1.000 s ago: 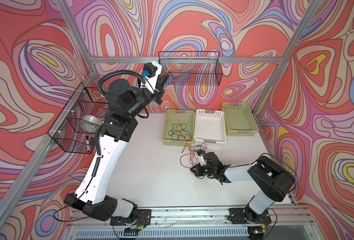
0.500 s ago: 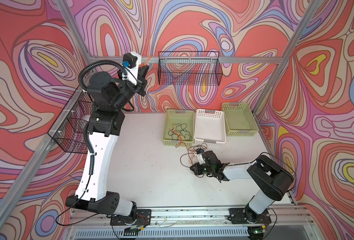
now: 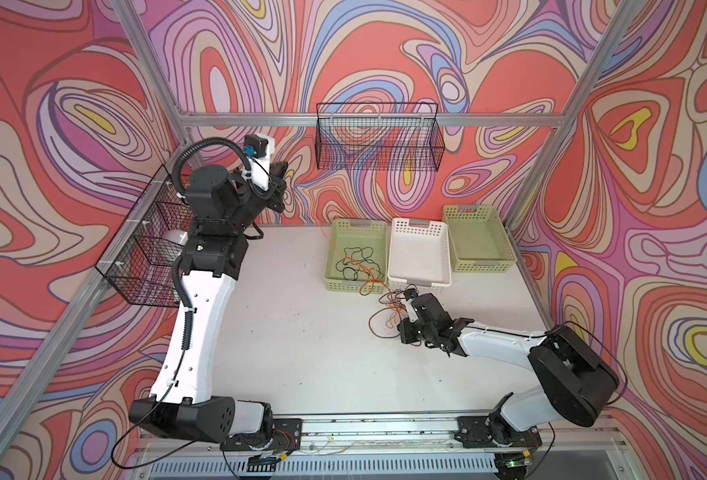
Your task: Untangle the cables
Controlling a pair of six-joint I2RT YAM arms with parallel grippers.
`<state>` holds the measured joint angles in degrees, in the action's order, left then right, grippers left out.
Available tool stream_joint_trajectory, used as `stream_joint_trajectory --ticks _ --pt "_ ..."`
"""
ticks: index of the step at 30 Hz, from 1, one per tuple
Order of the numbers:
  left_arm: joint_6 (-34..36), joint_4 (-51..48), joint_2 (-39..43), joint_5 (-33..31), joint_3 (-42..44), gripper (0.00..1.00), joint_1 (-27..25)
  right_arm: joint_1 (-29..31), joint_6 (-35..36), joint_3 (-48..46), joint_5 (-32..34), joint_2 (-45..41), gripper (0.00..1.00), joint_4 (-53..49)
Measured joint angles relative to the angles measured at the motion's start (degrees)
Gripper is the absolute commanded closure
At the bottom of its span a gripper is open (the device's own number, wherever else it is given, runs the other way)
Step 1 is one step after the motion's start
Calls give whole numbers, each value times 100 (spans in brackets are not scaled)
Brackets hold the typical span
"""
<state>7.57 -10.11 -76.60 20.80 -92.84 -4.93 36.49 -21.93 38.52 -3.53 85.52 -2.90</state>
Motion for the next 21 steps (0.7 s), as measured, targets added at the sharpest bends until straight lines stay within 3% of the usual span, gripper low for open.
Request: stream_joint_trajectory --ticks 5,12,16,21 --pt "-529 479 496 -151 2149 100 52 -11 363 306 409 -42 100 -514" --pt "-1172 909 636 -223 3842 100 271 -15 540 560 614 -52 99 -1099" --pt "-1473 1283 647 -52 4273 100 284 -17 522 538 616 -44 68 -1060" --pt "-1753 1847 697 162 4931 100 284 9 533 330 452 -44 53 -713"
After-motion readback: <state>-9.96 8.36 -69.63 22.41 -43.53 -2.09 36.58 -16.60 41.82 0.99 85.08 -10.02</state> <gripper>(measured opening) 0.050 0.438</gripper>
